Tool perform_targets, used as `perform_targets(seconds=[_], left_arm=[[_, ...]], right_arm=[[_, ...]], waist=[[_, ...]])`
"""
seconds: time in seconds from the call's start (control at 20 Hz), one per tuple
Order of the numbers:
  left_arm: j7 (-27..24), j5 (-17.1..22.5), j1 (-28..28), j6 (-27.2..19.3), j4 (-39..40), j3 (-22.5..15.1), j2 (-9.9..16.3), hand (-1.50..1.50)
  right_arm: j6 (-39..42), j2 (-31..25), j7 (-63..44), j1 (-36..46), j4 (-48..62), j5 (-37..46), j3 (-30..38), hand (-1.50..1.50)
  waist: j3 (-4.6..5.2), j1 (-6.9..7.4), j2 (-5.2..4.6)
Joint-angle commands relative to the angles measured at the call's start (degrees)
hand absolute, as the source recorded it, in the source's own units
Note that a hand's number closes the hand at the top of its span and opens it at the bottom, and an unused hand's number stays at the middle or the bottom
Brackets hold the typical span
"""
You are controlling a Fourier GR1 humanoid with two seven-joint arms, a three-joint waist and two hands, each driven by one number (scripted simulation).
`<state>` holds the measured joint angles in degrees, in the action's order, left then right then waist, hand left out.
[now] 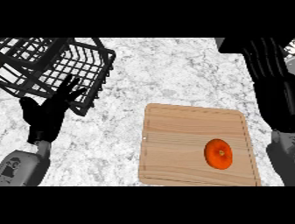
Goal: Pick the squash from the cutting board and place it in the pot
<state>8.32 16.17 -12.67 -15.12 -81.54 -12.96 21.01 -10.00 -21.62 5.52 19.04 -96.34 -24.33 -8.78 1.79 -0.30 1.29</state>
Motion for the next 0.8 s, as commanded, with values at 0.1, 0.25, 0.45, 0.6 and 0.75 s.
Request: perform_targets(seconds=[0.1,0.25,0.45,0.6,0.75], left_arm=[[-2.65,-0.16,-0.71,-2.28,-4.66,1.94,-0.19,0.0],[-6.59,0.39,-3.38,-2.84,-4.26,4.67,0.9,0.0],[-4.79,1.16,-1.59,-3.47,-6.24,3.18,-0.48,0.0],[-3.85,1.36,-1.04,-3.58,-6.19,3.93,0.33,0.0],[-2.62,1.7,-1.31,-3.53,-6.23,4.98,1.23,0.0]], right_arm=[[14.15,-4.46,4.5,3.35,7.92,-1.71,-0.48,1.5],[24.0,-8.32,6.55,3.19,11.59,-1.44,-3.48,1.5],[23.66,-12.4,23.47,-0.32,20.61,12.26,-4.12,-1.5],[30.05,-12.46,35.36,-1.06,25.94,11.0,-2.9,-1.5],[34.06,-13.68,43.57,1.56,30.05,13.61,-2.82,-1.5]], waist=[[-2.01,2.99,-1.74],[-2.32,5.7,-2.57],[-2.32,4.26,-2.53],[-2.26,3.42,-2.32],[-2.09,2.92,-2.04]])
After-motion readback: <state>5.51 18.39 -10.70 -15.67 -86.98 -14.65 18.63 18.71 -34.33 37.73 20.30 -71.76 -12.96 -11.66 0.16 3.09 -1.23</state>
